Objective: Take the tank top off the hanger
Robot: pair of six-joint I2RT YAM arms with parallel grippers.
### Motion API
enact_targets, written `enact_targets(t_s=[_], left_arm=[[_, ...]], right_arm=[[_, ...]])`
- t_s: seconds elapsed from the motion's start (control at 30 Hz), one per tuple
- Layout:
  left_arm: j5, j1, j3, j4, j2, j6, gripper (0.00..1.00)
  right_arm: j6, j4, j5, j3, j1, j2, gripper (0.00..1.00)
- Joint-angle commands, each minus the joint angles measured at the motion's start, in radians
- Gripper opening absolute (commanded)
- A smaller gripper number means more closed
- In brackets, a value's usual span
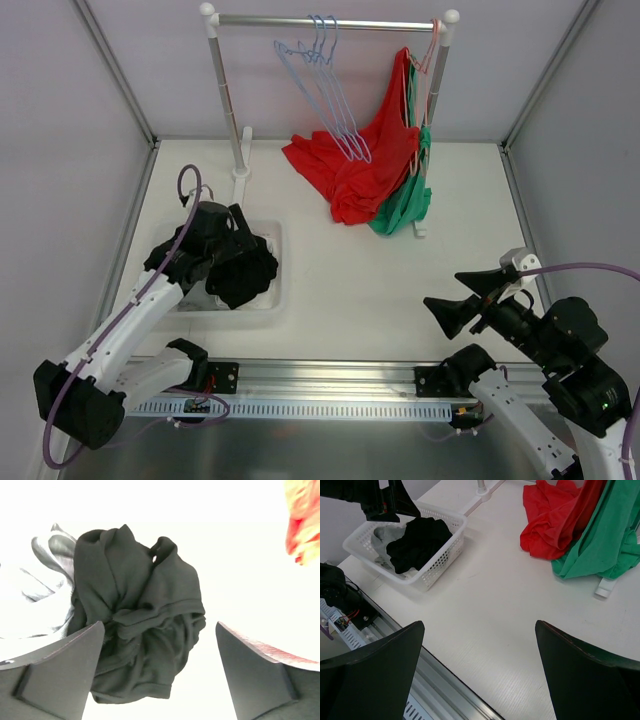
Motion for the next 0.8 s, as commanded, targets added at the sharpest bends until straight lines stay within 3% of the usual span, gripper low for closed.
enact_targets(t_s=[0.0, 0.17, 0.2, 0.27, 0.3, 0.37, 0.4, 0.6, 0.77], left_arm=[[-0.015, 0.009, 0.091, -0.072, -0.063, 0.049, 0.99], [-0.044, 0.011, 0.237, -0.167, -0.072, 0.121, 0.99], [-0.049, 0.017, 0.299, -0.208, -0.060, 0.135, 0.99], [0.008, 0.121, 0.363, -0.247, -0.046, 0.178, 0.99], [0.140, 0.185, 0.404, -0.256, -0.045, 0.190, 0.99], [0.271, 0.379, 0.432, -0.255, -0.046, 0.225, 0.99], [0.305, 0.414, 0.449, -0.258, -0.058, 0.240, 0.99], [0.161, 0.471, 0.372, -0.302, -0.230, 0.366, 0.99], [0.172, 0.467, 0.216, -0.284, -0.425, 0.394, 0.99]], right_arm=[[0.005, 0.057, 0.008, 0.000, -0.002, 0.016, 1.00], [0.017, 0.045, 0.078, 0.014, -0.002, 0.055, 0.99], [0.021, -0.005, 0.198, 0.025, -0.003, 0.102, 0.99], [0.000, -0.064, 0.375, 0.075, -0.002, 0.176, 0.99], [-0.009, -0.079, 0.528, 0.081, -0.005, 0.214, 0.99], [-0.026, -0.093, 0.641, 0.092, -0.006, 0.321, 1.00], [-0.031, -0.102, 0.705, 0.101, -0.020, 0.351, 1.00], [-0.072, -0.111, 0.634, 0.135, -0.215, 0.437, 0.99], [-0.029, -0.117, 0.626, 0.127, -0.219, 0.386, 0.99]])
